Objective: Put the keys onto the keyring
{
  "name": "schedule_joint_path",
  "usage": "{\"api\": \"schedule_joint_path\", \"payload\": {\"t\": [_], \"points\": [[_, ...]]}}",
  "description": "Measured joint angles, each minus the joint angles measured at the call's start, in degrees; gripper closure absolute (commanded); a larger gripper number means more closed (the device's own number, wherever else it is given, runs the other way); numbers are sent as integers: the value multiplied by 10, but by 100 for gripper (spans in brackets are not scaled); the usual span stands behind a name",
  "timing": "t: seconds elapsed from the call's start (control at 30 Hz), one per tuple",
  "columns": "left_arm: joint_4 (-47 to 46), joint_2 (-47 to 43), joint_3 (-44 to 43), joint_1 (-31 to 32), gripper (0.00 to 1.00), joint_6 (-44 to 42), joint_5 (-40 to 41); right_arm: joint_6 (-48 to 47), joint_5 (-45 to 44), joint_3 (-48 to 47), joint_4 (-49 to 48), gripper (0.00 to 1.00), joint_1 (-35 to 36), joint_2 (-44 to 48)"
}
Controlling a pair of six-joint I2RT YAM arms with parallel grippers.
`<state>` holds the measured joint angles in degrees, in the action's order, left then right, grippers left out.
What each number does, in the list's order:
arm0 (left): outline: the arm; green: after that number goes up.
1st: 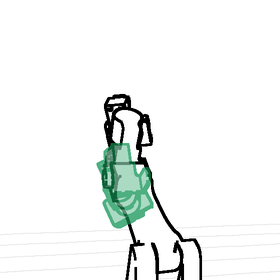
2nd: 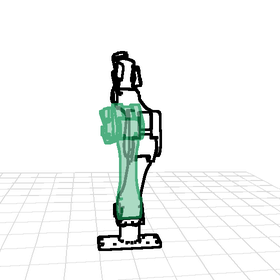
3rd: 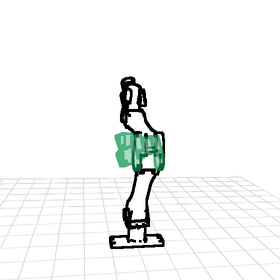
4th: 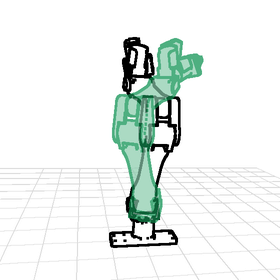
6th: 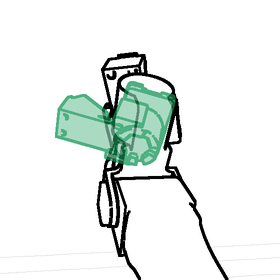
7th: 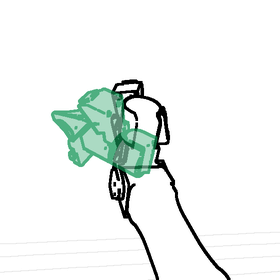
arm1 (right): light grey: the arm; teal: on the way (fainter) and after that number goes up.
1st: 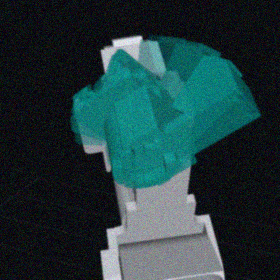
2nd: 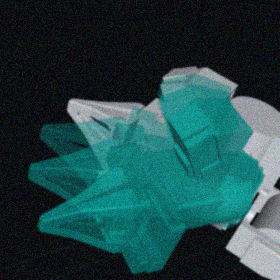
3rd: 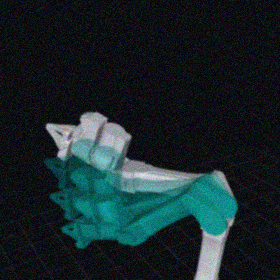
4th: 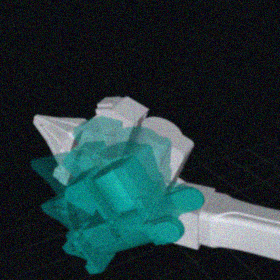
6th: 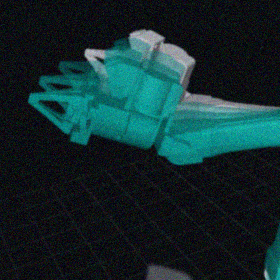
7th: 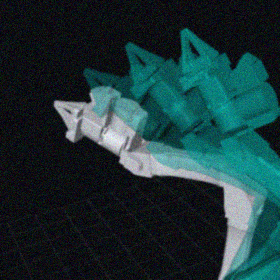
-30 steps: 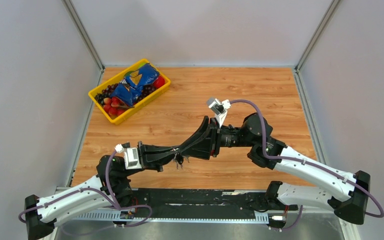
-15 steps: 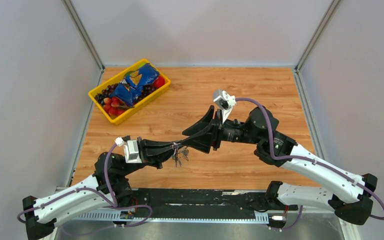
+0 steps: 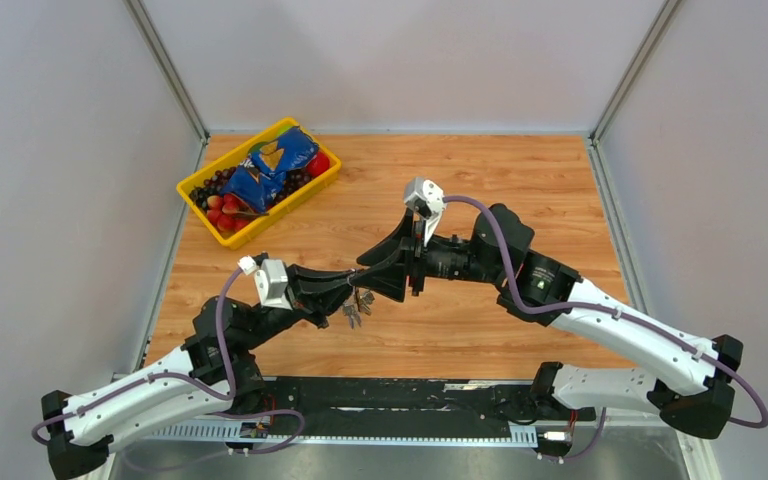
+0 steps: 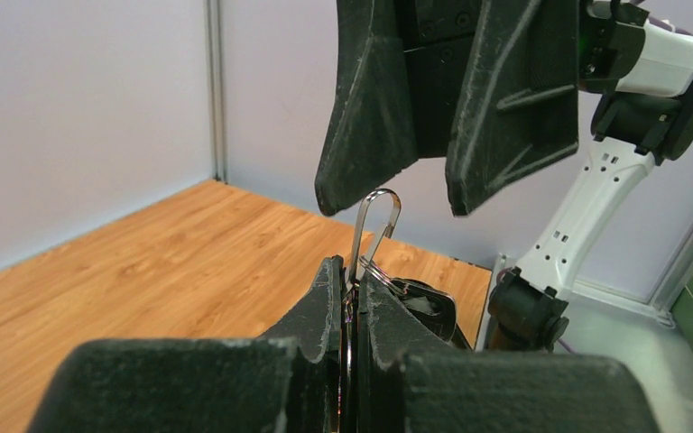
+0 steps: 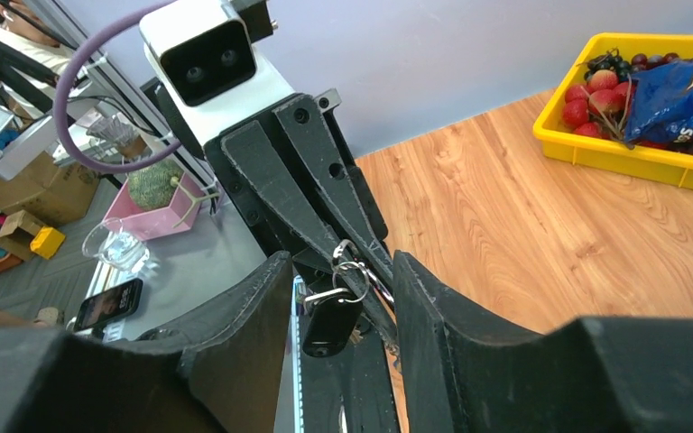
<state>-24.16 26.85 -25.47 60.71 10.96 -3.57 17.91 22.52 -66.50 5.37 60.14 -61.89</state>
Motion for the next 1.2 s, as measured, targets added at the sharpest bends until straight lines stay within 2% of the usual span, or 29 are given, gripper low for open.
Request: {"api": "schedule_joint_path", "payload": {"t": [0.27, 0.33, 0.47, 0.57, 0.7, 0.77, 0.9, 0.97, 1.2], "points": [[23, 8, -12, 0, 100, 14, 17, -10, -6, -7, 5, 54, 20, -24], [26, 8, -13, 0, 100, 16, 20, -14, -12, -8, 6, 59, 24, -28], [27, 10, -14, 0, 100, 17, 21, -24, -26, -12, 12, 87, 31, -31], [27, 10, -16, 0, 100, 18, 20, -35, -49, -14, 14, 100, 32, -33], [30, 12, -17, 0, 95, 18, 23, -49, -73, -15, 15, 100, 38, -33], [30, 14, -17, 0, 89, 18, 23, -57, -85, -15, 19, 100, 43, -32], [31, 18, -19, 0, 71, 21, 21, -64, -100, -15, 24, 100, 50, -27], [31, 19, -21, 0, 66, 26, 17, -67, -103, -15, 28, 100, 54, -21], [45, 19, -31, 0, 59, 32, 7, -71, -106, -15, 38, 100, 60, 1]]}}
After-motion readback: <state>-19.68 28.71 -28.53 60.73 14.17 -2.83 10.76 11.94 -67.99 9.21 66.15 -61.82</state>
